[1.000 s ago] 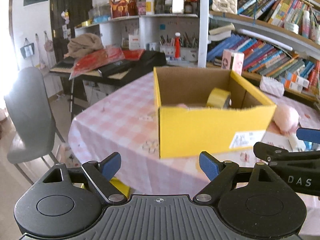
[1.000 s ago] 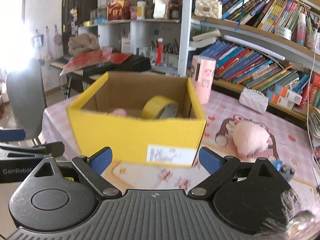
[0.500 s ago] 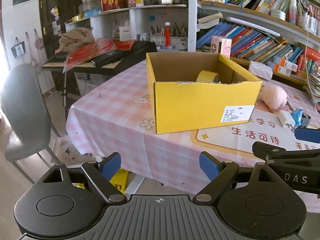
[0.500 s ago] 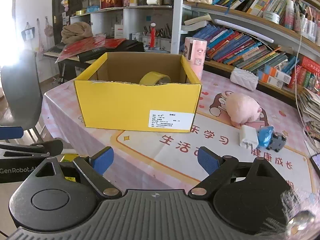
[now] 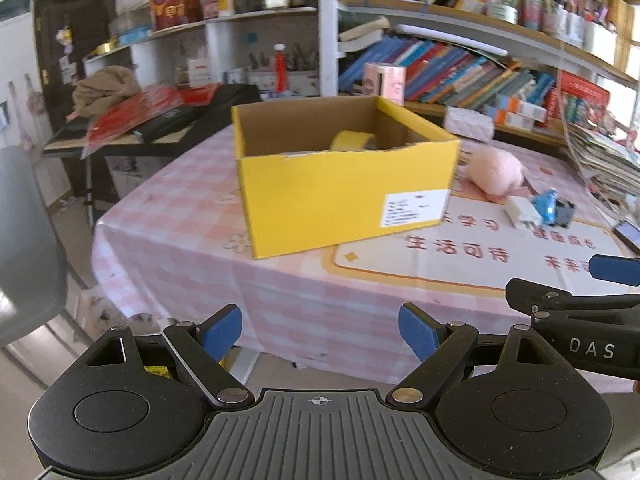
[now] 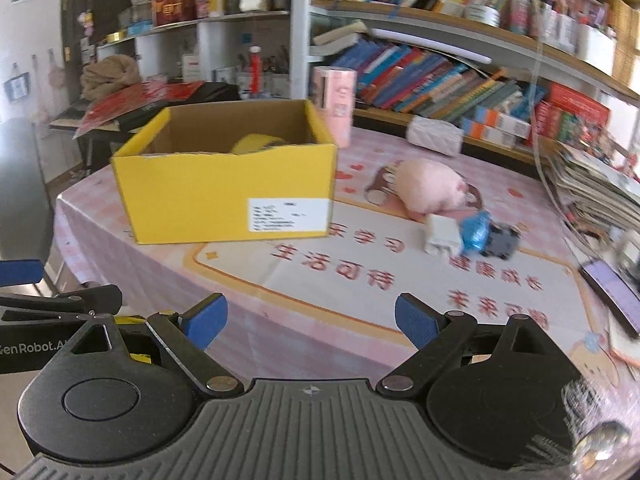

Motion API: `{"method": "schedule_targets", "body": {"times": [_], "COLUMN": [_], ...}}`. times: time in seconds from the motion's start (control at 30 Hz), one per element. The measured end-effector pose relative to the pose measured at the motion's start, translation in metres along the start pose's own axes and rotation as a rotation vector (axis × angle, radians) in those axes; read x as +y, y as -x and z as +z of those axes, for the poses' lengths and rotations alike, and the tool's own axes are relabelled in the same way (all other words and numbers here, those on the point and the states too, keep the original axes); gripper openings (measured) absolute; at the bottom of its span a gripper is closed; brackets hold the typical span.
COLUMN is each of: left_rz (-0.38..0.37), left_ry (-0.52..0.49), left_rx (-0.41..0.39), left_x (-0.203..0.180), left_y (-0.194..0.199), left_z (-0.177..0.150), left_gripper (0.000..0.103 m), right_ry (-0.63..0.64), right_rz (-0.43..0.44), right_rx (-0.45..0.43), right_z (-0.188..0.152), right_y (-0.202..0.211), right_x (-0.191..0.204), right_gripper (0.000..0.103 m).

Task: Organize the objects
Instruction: 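Withdraw both open tools from the yellow box back toward the desk objects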

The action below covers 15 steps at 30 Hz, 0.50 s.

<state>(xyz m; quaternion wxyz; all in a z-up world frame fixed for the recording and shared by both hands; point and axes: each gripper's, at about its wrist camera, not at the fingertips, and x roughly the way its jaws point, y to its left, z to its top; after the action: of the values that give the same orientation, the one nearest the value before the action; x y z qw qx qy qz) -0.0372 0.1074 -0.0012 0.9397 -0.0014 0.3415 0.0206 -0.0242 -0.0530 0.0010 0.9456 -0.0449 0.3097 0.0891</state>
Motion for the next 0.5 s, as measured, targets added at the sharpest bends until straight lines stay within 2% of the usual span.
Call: {"method": "schedule_targets", "body": {"times": [0.5], "left_rz": [-0.161], "left_ry": [-0.124], "left_rx": [0.004], "left_x": [-0.055], "left_y": [-0.020], "left_z": [0.012], "left_gripper": [0.088], "right_ry": [-0.128], "right_rz": [-0.174], "right_rx": [0.021], "right_z": [-0.016], "right_y": [0.015], "right_x": [-0.055], "right_gripper": [0.092]}}
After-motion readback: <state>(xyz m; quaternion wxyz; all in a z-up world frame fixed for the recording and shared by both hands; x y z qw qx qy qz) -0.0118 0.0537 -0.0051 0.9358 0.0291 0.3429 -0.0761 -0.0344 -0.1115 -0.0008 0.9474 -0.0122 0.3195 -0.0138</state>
